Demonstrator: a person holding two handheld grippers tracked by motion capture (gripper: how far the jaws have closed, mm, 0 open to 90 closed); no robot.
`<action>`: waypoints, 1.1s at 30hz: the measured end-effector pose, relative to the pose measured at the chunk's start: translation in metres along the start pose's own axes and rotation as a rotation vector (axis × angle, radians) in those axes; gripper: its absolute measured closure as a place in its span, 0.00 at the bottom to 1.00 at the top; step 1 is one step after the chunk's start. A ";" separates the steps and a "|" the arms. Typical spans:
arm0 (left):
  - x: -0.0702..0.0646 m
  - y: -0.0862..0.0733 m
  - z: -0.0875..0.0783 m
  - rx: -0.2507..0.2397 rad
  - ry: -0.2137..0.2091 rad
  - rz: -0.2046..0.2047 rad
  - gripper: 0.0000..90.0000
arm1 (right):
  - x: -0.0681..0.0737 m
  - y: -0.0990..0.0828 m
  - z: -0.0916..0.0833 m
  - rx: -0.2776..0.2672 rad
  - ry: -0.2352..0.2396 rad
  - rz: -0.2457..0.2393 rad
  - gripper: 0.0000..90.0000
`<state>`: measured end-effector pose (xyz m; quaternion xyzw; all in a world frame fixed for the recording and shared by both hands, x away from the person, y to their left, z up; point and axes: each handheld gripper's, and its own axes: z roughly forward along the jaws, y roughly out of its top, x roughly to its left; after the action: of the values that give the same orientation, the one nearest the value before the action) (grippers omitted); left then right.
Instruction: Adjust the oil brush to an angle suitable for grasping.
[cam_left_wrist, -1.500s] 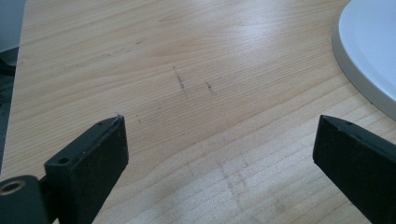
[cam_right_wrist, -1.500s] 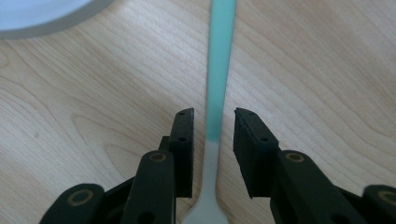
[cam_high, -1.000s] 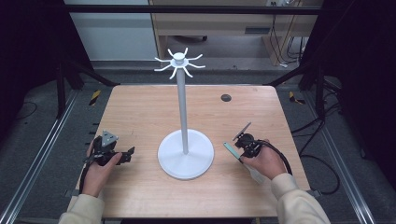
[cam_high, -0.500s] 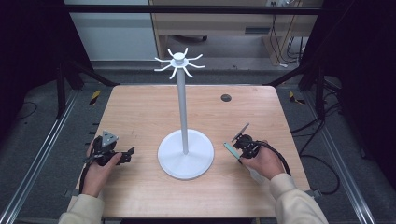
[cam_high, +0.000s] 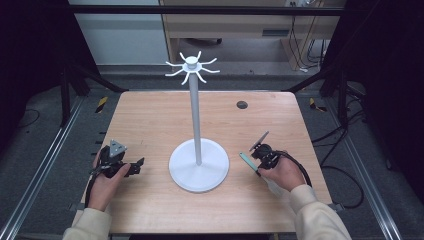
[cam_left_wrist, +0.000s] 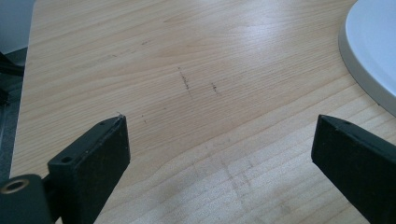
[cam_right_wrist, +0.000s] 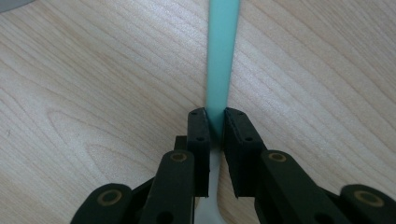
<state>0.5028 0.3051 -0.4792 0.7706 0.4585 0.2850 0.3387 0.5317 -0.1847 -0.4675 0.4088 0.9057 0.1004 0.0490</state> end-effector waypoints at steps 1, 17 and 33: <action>0.000 0.000 0.000 0.000 0.001 0.003 0.04 | 0.000 0.000 0.000 0.004 0.004 0.016 0.90; -0.001 0.000 0.001 0.003 0.001 0.007 0.04 | 0.005 -0.007 -0.039 -0.150 -0.051 0.041 0.91; -0.002 0.000 0.001 0.008 -0.001 0.014 0.05 | 0.003 -0.012 -0.090 -0.433 -0.135 0.081 0.91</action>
<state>0.5025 0.3035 -0.4800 0.7752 0.4542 0.2853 0.3337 0.5054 -0.2033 -0.3823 0.4306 0.8406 0.2667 0.1919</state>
